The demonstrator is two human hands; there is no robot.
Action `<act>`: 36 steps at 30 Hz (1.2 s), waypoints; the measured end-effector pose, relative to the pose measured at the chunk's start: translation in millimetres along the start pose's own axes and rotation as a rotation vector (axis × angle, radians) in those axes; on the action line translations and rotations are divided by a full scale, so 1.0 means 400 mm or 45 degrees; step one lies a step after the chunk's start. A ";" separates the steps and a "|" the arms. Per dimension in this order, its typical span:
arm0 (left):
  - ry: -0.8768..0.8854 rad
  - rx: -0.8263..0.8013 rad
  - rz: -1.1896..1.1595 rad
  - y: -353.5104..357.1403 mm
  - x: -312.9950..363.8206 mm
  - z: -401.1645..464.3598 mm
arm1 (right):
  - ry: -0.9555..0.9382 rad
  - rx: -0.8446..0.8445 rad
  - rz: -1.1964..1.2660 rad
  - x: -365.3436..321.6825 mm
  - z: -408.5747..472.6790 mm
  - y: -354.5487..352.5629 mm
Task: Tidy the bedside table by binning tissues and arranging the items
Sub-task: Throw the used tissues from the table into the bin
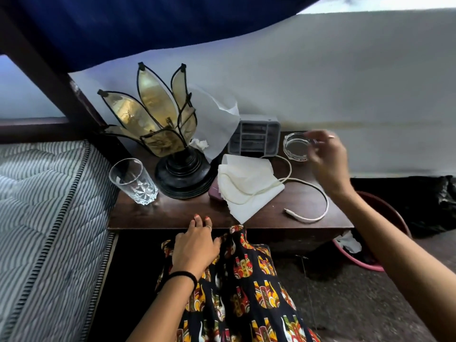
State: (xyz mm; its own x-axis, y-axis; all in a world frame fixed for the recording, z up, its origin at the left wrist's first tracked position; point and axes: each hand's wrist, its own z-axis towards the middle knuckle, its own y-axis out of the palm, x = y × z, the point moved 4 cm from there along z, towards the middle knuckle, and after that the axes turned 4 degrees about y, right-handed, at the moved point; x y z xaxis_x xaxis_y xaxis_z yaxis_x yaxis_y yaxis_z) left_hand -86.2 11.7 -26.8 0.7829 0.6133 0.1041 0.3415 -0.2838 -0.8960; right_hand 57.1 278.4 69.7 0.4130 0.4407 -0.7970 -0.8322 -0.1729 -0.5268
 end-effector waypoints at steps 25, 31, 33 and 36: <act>0.026 0.105 -0.141 0.015 -0.001 0.015 | -0.311 -1.024 -0.795 -0.254 0.060 0.653; 0.016 0.085 -0.144 0.017 0.001 0.017 | -0.424 -0.801 -0.470 -0.267 0.075 0.626; 0.012 0.085 -0.135 0.015 0.001 0.016 | -0.417 -0.677 -0.380 -0.262 0.079 0.599; -0.016 0.056 -0.149 0.012 0.000 0.019 | -0.277 -0.546 -0.224 -0.242 0.071 0.530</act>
State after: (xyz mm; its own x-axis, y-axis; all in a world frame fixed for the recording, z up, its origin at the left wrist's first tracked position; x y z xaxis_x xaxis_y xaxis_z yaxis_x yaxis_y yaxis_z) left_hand -88.5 15.8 -34.3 0.7327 0.6494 0.2037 0.4066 -0.1777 -0.8962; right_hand -169.9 224.3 43.5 0.4085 0.6610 -0.6295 -0.5114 -0.4055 -0.7577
